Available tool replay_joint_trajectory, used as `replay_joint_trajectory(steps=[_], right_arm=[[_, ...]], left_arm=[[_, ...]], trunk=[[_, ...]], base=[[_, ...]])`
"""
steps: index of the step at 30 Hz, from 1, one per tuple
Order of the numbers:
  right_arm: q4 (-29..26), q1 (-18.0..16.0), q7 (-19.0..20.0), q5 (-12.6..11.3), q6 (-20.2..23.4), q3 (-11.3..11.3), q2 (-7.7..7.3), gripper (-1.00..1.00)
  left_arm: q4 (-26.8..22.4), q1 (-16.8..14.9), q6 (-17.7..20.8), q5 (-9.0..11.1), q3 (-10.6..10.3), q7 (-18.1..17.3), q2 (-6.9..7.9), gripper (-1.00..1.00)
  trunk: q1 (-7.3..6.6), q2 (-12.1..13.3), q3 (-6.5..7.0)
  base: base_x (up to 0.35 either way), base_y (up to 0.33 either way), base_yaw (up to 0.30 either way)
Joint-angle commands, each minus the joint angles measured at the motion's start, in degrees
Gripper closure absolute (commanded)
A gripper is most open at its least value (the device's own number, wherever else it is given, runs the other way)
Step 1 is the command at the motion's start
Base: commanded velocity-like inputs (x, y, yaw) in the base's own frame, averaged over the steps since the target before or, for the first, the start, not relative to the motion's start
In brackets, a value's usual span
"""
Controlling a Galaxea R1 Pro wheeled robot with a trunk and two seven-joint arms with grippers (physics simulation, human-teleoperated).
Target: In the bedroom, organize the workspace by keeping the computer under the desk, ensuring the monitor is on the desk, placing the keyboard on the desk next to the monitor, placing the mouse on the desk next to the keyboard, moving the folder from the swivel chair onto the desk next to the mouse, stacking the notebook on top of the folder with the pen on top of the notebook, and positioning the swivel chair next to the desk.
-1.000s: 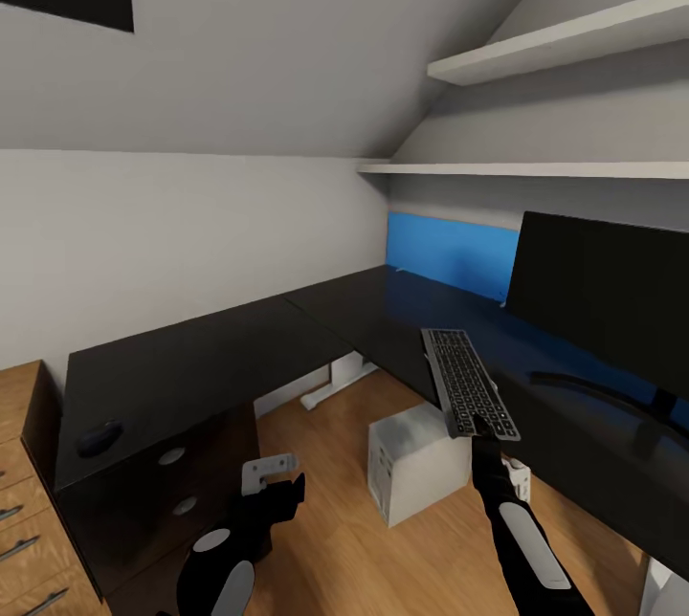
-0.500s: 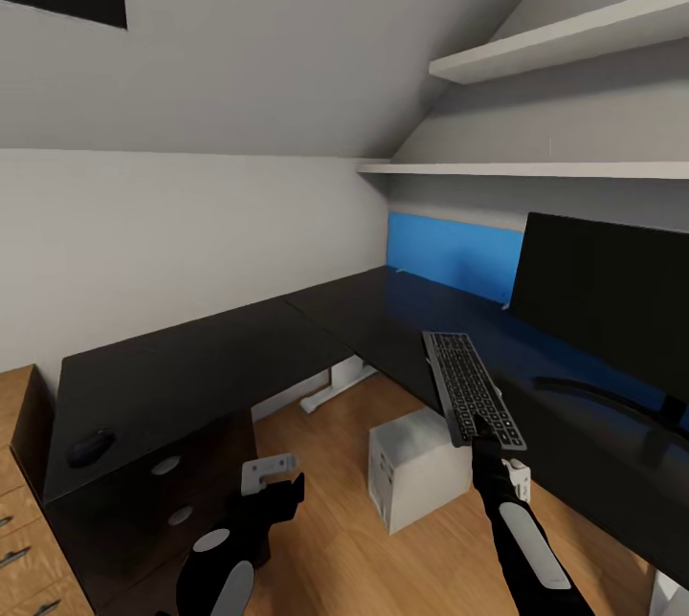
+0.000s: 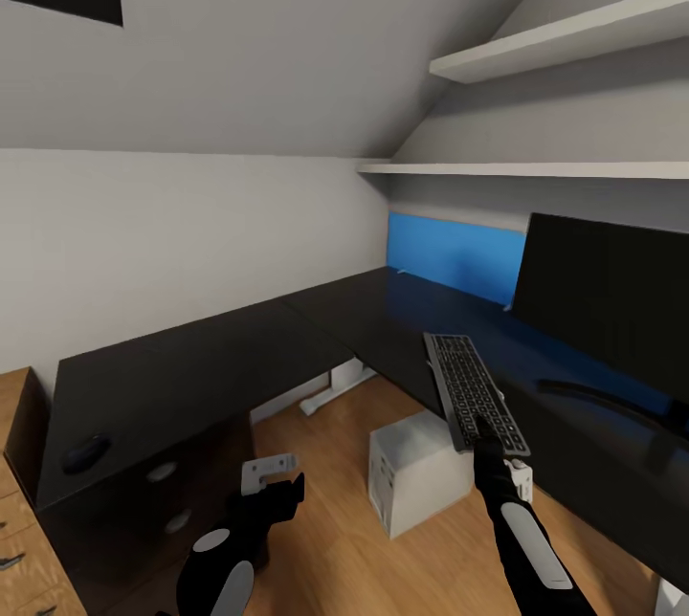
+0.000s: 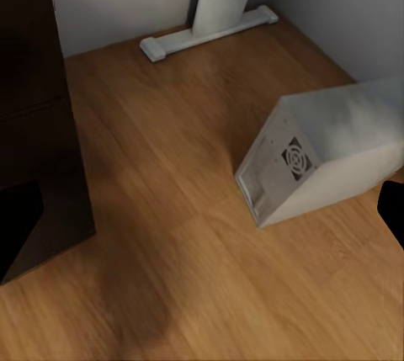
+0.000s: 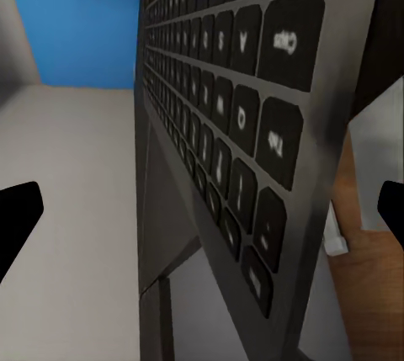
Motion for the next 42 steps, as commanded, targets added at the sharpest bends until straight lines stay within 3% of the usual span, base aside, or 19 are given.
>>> replay_joint_trajectory(steps=[1, 11, 12, 28, 38, 42], right_arm=[[0.02, -0.03, 0.28, -0.60, -0.14, -0.05, 0.03, -1.00], [0.03, -0.03, 0.20, -0.52, -0.18, -0.03, 0.03, -1.00], [0.03, -0.03, 0.20, -0.52, -0.18, -0.02, 0.02, 1.00], [-0.05, -0.03, 0.18, -0.42, -0.18, 0.15, 0.01, 1.00], [-0.54, -0.03, 0.87, -0.50, -0.18, 0.63, 0.18, 1.00], [-0.66, -0.03, 3.40, -0.51, -0.24, 0.65, 0.32, 1.00]], left_arm=[[-0.06, -0.05, 0.10, 0.59, -0.07, 0.57, 0.01, -1.00], [-0.06, -0.05, 0.16, 0.71, -0.07, 0.59, 0.01, -1.00], [-0.06, -0.05, 0.16, 0.71, -0.07, 0.58, 0.01, -1.00], [-0.06, -0.05, 0.16, 0.72, -0.07, 0.63, 0.01, -1.00], [0.02, -0.05, 0.16, 0.72, -0.07, 0.66, -0.08, -1.00], [0.02, -0.05, 0.16, 0.72, -0.07, 0.72, -0.08, -1.00]], trunk=[[0.01, -0.03, -0.06], [0.01, -0.03, -0.06], [0.01, -0.03, -0.06], [0.01, -0.03, -0.06], [-2.18, 3.98, 1.73], [-3.06, 5.59, 2.45]], base=[[0.175, 0.000, 0.000], [0.025, 0.000, 0.000], [0.002, 0.000, 0.000], [0.000, 0.000, 0.000], [0.000, 0.000, 0.000], [0.000, 0.000, 0.000]])
